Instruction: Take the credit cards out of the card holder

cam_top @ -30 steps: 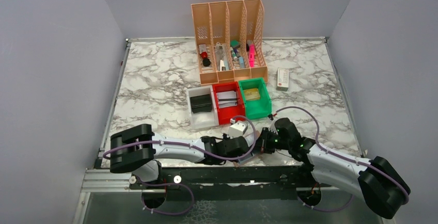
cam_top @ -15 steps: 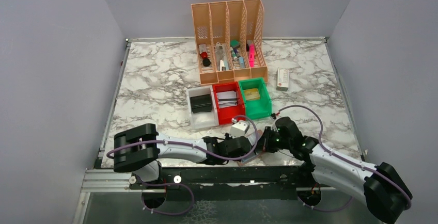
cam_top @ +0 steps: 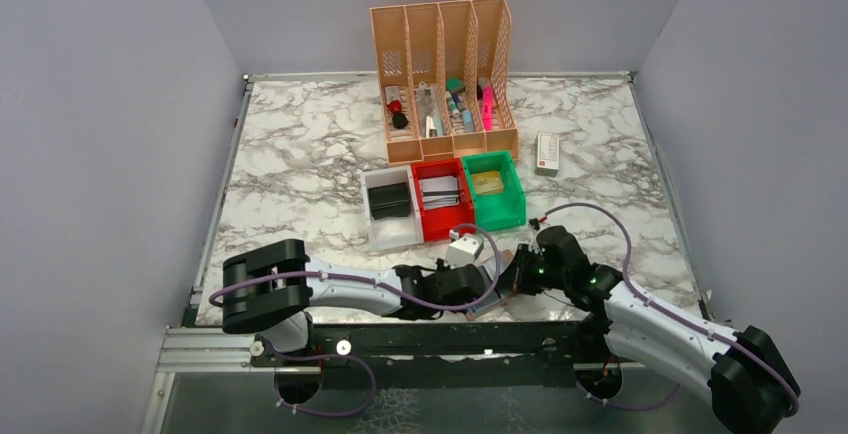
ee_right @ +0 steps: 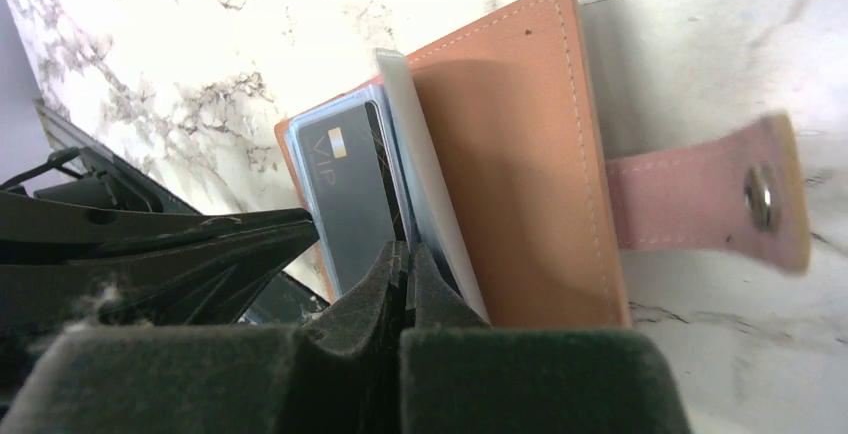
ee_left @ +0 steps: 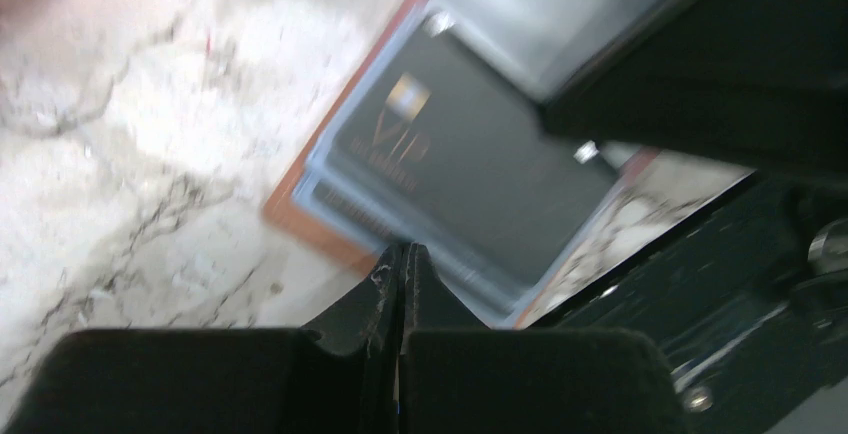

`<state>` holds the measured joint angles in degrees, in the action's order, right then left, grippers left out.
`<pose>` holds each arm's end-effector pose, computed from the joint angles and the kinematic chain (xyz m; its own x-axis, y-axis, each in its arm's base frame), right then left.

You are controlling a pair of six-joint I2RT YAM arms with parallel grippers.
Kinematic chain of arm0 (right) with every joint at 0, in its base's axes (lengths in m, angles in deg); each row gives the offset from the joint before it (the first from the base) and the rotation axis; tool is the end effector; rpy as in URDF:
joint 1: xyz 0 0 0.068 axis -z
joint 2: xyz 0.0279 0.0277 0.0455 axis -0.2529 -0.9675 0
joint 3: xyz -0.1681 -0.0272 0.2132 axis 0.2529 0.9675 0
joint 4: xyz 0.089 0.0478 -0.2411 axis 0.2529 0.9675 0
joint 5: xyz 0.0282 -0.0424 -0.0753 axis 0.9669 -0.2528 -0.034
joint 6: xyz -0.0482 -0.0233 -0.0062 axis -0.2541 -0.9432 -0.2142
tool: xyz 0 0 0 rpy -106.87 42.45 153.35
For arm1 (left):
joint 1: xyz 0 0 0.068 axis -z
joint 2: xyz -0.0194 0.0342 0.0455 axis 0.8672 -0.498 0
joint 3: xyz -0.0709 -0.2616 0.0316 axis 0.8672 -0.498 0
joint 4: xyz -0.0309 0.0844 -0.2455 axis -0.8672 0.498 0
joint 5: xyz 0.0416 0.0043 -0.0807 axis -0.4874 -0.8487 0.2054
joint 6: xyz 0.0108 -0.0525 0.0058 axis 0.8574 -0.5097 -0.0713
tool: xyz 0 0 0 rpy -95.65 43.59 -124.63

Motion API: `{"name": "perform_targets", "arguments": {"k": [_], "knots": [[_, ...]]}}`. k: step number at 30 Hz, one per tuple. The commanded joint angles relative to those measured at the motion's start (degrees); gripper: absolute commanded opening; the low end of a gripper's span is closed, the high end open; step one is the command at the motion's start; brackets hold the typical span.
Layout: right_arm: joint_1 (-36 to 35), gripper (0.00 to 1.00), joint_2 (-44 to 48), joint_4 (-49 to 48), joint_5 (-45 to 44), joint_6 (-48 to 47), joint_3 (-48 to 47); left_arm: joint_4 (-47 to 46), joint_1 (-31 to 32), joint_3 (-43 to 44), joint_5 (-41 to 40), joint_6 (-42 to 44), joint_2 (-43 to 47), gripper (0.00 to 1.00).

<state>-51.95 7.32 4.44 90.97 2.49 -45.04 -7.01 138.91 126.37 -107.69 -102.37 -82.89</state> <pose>0.1165 0.0989 0.1411 -0.9065 0.2212 -0.3597 -0.0689 0.7629 0.6428 0.0707 -0.2884 0.1556 -0.7343 0.2272 -0.6397 0.4819 0.8382 -0.2555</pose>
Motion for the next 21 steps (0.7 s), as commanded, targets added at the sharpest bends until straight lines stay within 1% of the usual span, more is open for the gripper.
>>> {"name": "perform_targets", "arguments": {"k": [1, 4, 7, 11, 17, 21], "knots": [[0.74, 0.01, 2.31, 4.97, -7.14, 0.76, -2.54, 9.42, 0.41, -3.34, 1.48, 0.62, -3.5, 0.0], [0.74, 0.01, 4.42, 7.55, -10.25, 0.81, -2.79, 9.32, 0.41, -3.34, 1.39, 0.75, -3.78, 0.0], [0.74, 0.01, 5.87, 7.87, -10.86, 1.33, -2.52, 9.37, 0.41, -3.09, 1.39, 0.97, -4.1, 0.0], [0.74, 0.01, 4.98, 7.76, -10.27, 1.22, -2.53, 9.22, 0.41, -3.15, 0.69, 0.38, -3.76, 0.0], [0.74, 0.01, 6.0, 9.95, -13.35, 3.6, -2.86, 9.36, 0.41, -4.32, -0.8, 0.34, -0.85, 0.0], [0.74, 0.01, 7.36, 8.69, -11.1, 3.19, -2.31, 9.84, 0.43, -6.53, -2.43, -1.04, 2.3, 0.0]]}}
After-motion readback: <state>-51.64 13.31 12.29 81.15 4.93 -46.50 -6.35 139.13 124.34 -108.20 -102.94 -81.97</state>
